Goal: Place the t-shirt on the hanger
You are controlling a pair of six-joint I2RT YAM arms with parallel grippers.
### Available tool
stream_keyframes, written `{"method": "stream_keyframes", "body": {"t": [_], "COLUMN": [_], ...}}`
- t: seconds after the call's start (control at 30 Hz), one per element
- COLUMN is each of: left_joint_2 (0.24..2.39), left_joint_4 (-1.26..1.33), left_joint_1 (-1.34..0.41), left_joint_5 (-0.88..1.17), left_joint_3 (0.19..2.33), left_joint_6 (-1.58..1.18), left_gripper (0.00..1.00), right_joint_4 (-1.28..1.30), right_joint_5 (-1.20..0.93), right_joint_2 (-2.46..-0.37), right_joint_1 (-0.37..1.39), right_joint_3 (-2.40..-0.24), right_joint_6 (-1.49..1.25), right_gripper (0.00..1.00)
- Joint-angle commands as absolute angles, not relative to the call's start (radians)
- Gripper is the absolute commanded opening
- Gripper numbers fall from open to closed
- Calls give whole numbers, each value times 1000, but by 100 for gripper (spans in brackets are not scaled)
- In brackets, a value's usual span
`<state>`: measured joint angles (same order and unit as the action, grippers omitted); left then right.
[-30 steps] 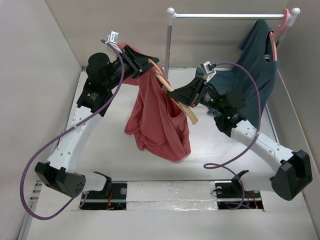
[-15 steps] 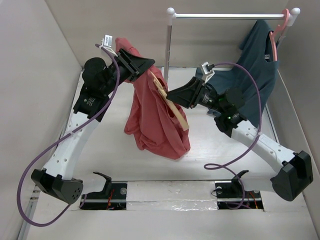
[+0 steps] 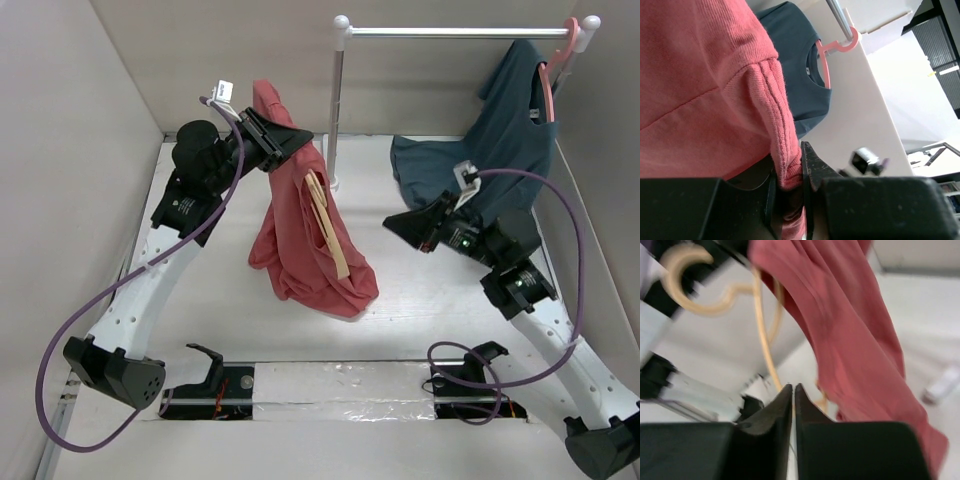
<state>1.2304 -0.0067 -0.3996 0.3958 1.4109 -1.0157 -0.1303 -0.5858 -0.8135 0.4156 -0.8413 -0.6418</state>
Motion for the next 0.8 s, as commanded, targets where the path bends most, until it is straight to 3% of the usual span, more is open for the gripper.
{"method": "stream_keyframes", "body": {"t": [0.0,0.07,0.3,0.77], "left_joint_2": [1215,1223,1258,1246], "left_joint_4": [87,92,93,113], "left_joint_1": [-402,-402,-393,-362], "left_joint_5": [428,431,472,508], "left_joint_3": [1477,1486,1534,1513], "left_joint_6": [-1049,-1060,-1094,-1135], "left_gripper": [0,0,0,0], "right_joint_4": [103,130,117,-104], "right_joint_5": [-461,-369,-215,-259], "right_joint_2": [-766,-741,-827,-1146], "right_joint_1": [472,526,640,689], "right_joint_3": [-777,-730,-730,-880], "right_joint_6": [-454,-428,-350,-275], "right_gripper": [41,58,70,73]}}
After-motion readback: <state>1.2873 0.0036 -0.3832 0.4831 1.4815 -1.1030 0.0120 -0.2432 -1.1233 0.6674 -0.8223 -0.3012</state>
